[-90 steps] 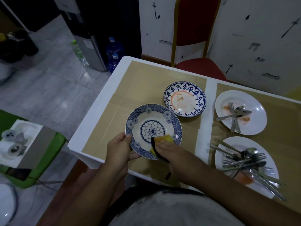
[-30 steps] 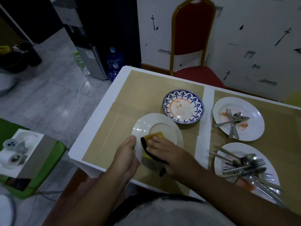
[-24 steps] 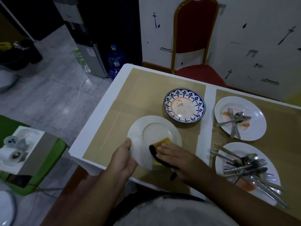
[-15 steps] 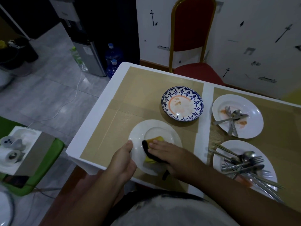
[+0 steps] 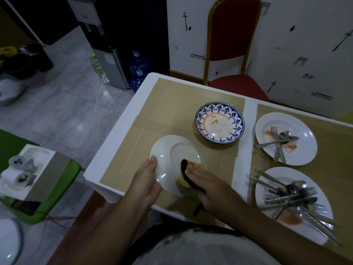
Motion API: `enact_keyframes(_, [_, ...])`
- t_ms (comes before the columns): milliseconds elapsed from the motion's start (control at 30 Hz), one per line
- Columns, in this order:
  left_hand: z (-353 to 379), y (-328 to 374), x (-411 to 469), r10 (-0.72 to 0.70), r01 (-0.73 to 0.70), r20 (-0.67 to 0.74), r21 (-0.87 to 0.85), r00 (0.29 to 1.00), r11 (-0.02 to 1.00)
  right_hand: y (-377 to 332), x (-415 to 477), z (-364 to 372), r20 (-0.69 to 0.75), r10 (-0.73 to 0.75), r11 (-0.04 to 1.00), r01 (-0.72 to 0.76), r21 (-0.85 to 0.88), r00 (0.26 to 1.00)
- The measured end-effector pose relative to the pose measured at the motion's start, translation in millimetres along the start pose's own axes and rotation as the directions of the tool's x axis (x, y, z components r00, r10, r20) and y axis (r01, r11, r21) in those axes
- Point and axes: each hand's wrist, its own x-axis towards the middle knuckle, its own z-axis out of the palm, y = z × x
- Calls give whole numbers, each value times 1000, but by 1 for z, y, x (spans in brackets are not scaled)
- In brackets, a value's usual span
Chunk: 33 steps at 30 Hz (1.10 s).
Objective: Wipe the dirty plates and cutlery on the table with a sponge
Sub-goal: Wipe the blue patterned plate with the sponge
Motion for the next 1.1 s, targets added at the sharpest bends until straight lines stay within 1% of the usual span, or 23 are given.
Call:
enact_keyframes(67, [-1,5,-1,31,-34,37,101,999,994,3,3,-1,16,-14,1000,13,22,1000])
enact_keyframes(133, [1,14,-5,102,-118,85,215,991,969,4,8,-6,-30,18,998,-16,61,999])
enact_keyframes(167, [1,20,-7,160,-188,118,283,980,940,5,10,-10,-59,46,996,-42,82,997])
enact_keyframes(200, [2,26,-9,228,-273,161,366,960,890,6,11,-13,-86,75,993,-67,101,993])
enact_keyframes(233, [2,31,-11,296,-361,208,459,932,812,7,13,-16,-108,100,990,-87,115,989])
enact_keyframes(267, [1,36,-11,364,-446,258,556,895,701,9,16,-18,-125,119,987,-104,119,985])
enact_keyframes(333, [-4,44,-9,486,-595,387,694,783,406,14,22,-21,-147,151,986,-137,99,978])
enact_keyframes(400, [-14,44,0,545,-690,541,717,640,98,18,30,-22,-148,184,983,-177,55,972])
enact_keyframes(433, [-20,42,5,545,-706,604,708,581,-31,18,34,-23,-134,205,979,-203,35,969])
enact_keyframes(467, [-27,40,11,532,-706,655,694,537,-142,18,38,-22,-113,225,974,-225,16,968])
enact_keyframes(500, [-35,38,16,512,-699,695,677,505,-230,17,42,-21,-93,239,971,-240,0,967])
enact_keyframes(533, [-42,37,20,491,-692,726,659,482,-295,17,45,-19,-73,248,968,-250,-17,966])
enact_keyframes(667, [-69,42,41,367,-669,811,584,456,-460,16,57,0,-12,295,952,-295,-88,956])
enact_keyframes(733, [-81,45,51,333,-661,833,553,442,-507,11,62,8,3,302,948,-300,-106,953])
enact_keyframes(800, [-92,44,59,327,-658,854,521,405,-544,4,69,12,0,296,949,-294,-118,955])
enact_keyframes(867, [-102,42,65,329,-653,863,506,384,-564,-1,74,16,-21,293,947,-293,-133,956])
enact_keyframes(967, [-120,37,77,331,-678,868,496,370,-542,1,78,25,-35,310,937,-311,-158,950])
enact_keyframes(1033, [-131,33,83,311,-697,868,497,388,-516,6,77,32,0,341,923,-335,-188,940])
enact_keyframes(1100, [-137,29,86,265,-701,870,493,416,-516,11,73,40,50,369,908,-348,-232,928])
